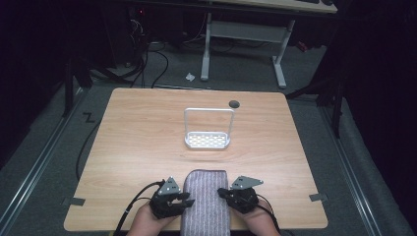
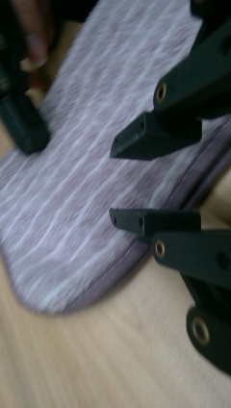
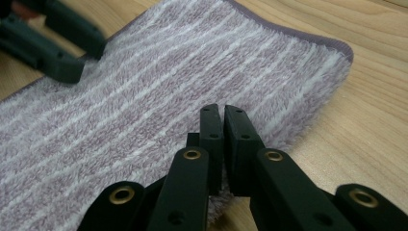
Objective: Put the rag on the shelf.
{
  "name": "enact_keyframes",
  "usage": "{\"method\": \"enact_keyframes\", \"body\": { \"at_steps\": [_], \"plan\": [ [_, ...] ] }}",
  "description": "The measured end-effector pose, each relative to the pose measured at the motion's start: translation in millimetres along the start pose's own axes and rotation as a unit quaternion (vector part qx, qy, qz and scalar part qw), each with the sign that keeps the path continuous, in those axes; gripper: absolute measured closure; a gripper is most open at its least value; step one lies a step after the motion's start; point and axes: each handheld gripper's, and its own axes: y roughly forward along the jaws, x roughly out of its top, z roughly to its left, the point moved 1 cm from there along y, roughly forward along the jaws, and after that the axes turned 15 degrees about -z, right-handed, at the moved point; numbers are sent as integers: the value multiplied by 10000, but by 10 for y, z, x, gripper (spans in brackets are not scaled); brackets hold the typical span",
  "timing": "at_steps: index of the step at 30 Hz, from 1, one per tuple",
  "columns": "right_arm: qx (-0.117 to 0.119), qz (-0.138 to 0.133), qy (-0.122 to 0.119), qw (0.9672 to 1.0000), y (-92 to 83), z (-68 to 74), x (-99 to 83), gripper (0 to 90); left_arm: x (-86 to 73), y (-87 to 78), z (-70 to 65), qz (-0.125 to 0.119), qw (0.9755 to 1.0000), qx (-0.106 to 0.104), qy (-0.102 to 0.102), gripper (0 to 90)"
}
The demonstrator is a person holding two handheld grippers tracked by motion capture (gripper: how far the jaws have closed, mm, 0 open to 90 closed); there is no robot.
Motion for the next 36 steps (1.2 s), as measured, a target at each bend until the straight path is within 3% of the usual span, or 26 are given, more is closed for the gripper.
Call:
{"method": "enact_keyframes", "body": {
  "at_steps": [1,2,3,5,8,12,13,15,16,17,18,20,21,23,25,26,27,28,30,31,32,33,34,36],
  "plan": [
    [0,0,0,10000,0,0,0,869,0,0,0,0,10000,0,0,567],
    [5,-1,-5,10000,2,-2,0,869,55,55,87,-160,9994,294,-37,538],
    [12,-4,-4,10000,2,-5,0,869,55,55,87,-160,9994,294,-37,518],
    [23,-13,10,10000,3,-8,-2,868,112,189,229,-174,9967,778,-156,483],
    [28,-16,12,10000,3,-8,-3,864,117,286,282,-121,9963,819,-253,479],
    [61,-64,111,9999,-9,-9,7,811,106,342,249,-232,9955,908,-150,568],
    [-119,-273,100,9995,-42,-37,70,761,104,340,266,-263,9948,947,-268,640],
    [-234,-360,151,9990,-49,-65,103,739,104,341,277,-282,9946,933,-343,658],
    [-679,-515,306,9959,-34,-171,200,632,106,339,291,-279,9947,908,-393,690],
    [-679,-515,306,9959,-34,-171,200,632,105,339,297,-285,9947,893,-433,690],
    [-828,-522,334,9946,-16,-204,222,597,104,338,302,-290,9945,887,-484,706],
    [-1088,-408,614,9913,55,-293,246,505,101,342,295,-281,9945,887,-475,742],
    [-1105,-319,901,9893,112,-327,236,475,101,342,292,-269,9947,876,-460,757],
    [-1205,-73,899,9886,200,-310,202,508,97,337,284,-260,9945,906,-447,778],
    [-1314,3,576,9897,253,-239,175,561,92,330,254,-246,9947,941,-344,797],
    [-1194,17,657,9907,257,-216,183,721,89,325,239,-260,9948,937,-299,799],
    [-1119,37,663,9915,256,-193,179,789,89,304,213,-341,9950,903,-264,800],
    [-1119,37,663,9915,256,-193,179,789,89,304,213,-341,9950,903,-264,799],
    [-1048,-75,466,9934,233,-138,173,848,102,254,176,-577,9954,682,-360,798],
    [-995,-210,371,9941,201,-103,183,852,115,212,140,-723,9950,632,-277,797],
    [-909,-479,182,9945,129,-31,214,854,159,138,65,-901,9934,700,-96,797],
    [-909,-479,182,9945,129,-31,214,854,159,138,65,-901,9934,700,-96,797],
    [-894,-759,18,9931,54,32,249,854,180,102,34,-1015,9922,721,-38,797],
    [-926,-891,-44,9917,20,62,271,854,220,42,-20,-1189,9897,794,60,797]
  ]
}}
